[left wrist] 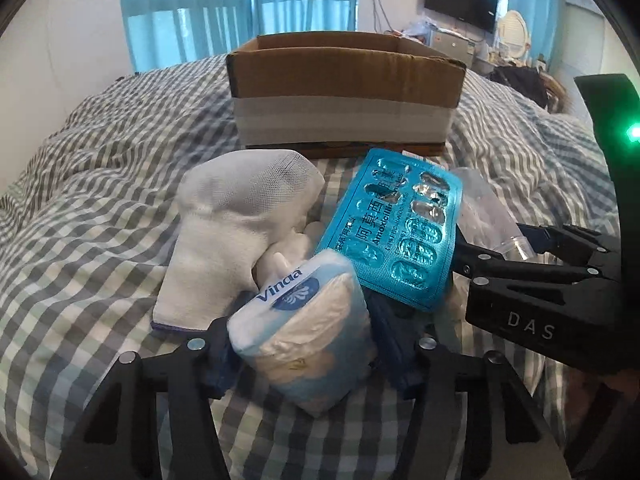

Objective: Organize objects
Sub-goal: 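Grasp the Vinda tissue pack with left tool while right tool grasps the clear cup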

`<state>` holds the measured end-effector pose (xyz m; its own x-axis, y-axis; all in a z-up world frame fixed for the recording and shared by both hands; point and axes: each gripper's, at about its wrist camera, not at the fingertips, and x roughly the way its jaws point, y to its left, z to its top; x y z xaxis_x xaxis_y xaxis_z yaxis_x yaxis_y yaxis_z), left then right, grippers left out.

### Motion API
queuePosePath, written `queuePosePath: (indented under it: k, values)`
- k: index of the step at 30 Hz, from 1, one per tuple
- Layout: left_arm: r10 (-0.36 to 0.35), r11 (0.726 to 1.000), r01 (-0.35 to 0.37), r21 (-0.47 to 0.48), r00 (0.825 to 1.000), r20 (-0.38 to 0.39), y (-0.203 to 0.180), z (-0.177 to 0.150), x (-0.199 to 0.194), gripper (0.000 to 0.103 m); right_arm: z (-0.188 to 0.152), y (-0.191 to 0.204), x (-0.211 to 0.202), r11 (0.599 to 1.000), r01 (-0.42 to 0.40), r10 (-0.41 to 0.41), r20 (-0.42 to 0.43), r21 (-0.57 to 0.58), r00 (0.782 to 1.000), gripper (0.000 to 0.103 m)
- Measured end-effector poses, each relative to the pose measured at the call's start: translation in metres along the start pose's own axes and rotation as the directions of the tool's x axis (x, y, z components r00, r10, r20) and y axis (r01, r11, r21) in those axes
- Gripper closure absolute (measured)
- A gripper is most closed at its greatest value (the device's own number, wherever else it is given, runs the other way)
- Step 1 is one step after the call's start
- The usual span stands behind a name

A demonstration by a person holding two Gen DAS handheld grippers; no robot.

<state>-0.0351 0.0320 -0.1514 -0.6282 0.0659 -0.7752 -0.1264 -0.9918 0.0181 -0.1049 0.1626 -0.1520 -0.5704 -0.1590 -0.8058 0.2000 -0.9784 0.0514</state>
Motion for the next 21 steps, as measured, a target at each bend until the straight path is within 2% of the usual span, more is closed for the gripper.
queuePosePath:
  k: [2,6,12,17,21]
  values:
    - [0.005,1.0,-0.005,0.002,1.0,0.002,0.001,-0.001,-0.002,0.052,-0.002,-0.001,-0.005,1.0,-0.007,0.007,0.015,-0.004,1.0,0.037]
    - [-0.006,0.999,0.006,-0.036,1.0,-0.002,0.007,0.003,-0.009,0.058,-0.003,-0.005,-0.024,1.0,0.026,-0.026,0.055,0.001,0.998,0.039]
    - [-0.004,0.998,0.007,-0.058,0.998,0.057,0.014,0.01,-0.032,0.058,-0.004,-0.013,-0.063,0.998,0.067,-0.069,0.132,0.019,0.989,0.04]
    - [-0.008,0.997,0.017,-0.069,0.991,0.135,0.017,0.024,-0.056,0.058,-0.001,-0.013,-0.097,0.997,0.073,-0.075,0.2,0.019,0.977,0.04]
    - [-0.018,0.997,0.03,-0.072,0.986,0.166,0.015,0.035,-0.066,0.058,0.006,-0.006,-0.12,0.997,0.075,-0.073,0.263,0.005,0.962,0.04]
